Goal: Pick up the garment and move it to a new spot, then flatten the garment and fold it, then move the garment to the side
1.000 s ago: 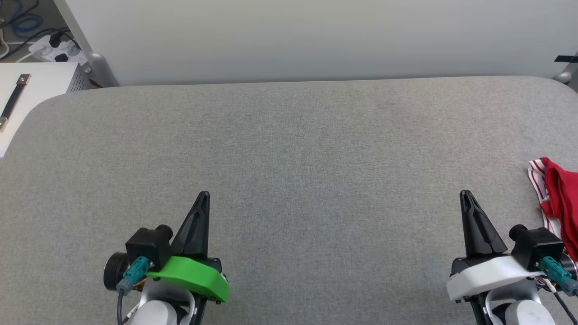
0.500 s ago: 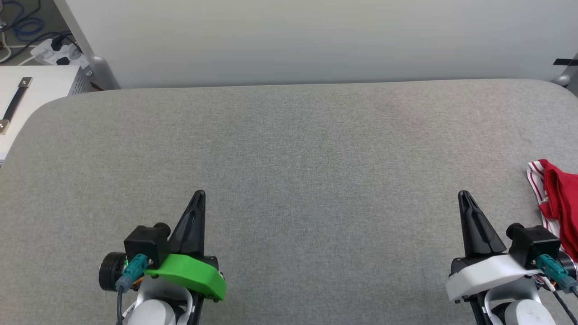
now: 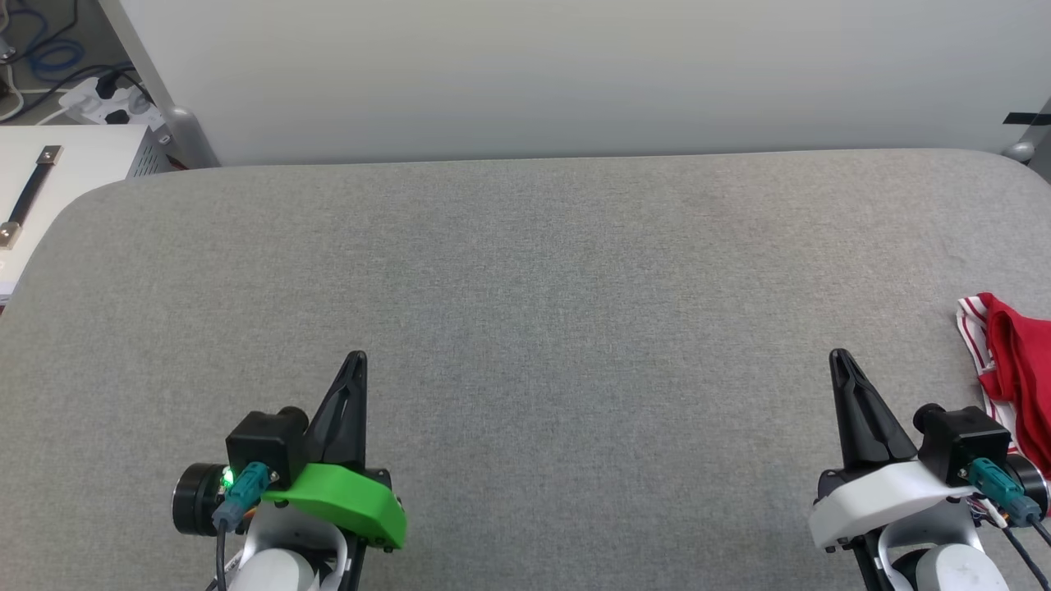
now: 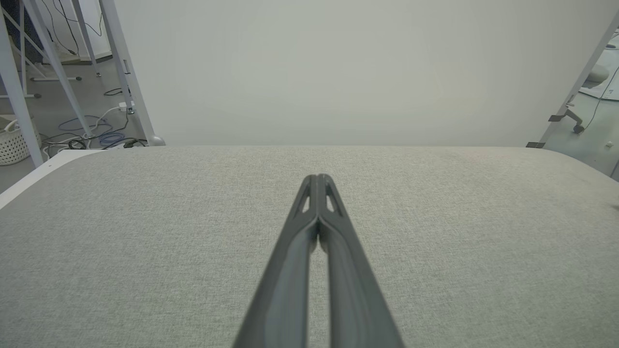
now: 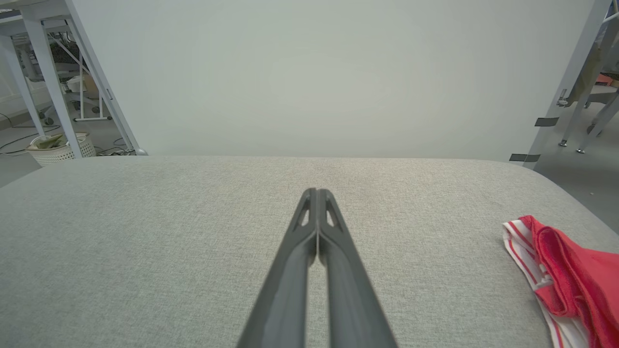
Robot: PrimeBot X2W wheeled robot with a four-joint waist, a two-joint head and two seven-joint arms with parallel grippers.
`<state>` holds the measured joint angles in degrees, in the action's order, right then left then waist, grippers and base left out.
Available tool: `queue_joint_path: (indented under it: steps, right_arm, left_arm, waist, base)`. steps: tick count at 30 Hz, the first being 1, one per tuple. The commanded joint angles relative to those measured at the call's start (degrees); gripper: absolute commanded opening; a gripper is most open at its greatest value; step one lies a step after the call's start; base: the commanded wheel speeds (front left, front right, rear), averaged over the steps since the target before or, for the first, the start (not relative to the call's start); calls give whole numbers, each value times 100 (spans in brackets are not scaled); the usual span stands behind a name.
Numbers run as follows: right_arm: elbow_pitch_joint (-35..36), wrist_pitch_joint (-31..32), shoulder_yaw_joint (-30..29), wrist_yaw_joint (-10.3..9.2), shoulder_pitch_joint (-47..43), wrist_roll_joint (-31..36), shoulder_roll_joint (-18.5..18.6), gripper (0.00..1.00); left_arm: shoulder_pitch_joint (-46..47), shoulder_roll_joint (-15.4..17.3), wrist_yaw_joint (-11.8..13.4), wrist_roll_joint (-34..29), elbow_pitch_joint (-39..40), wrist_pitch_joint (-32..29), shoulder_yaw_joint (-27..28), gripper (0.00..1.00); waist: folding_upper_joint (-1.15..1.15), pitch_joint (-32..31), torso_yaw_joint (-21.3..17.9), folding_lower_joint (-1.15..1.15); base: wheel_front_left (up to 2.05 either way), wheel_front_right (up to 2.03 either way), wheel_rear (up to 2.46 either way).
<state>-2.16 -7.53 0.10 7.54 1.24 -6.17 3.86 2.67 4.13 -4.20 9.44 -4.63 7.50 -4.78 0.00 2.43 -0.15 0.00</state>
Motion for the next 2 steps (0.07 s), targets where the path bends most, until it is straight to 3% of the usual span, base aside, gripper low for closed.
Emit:
queue_joint_path:
  steps: [1,2]
  right_arm:
    - [41,37,-1,-3,-59,48,-27,0]
    - [45,52,-1,-3,-61,60,-29,0]
  left_arm:
    - [-89,-22,55,-86,47,-23,41,0]
    - [-93,-24,63,-104,56,-38,50,0]
  waist:
    - [0,-5,0,0]
    - [0,-10,1,0]
  base:
    - [0,0,0]
    - [0,0,0]
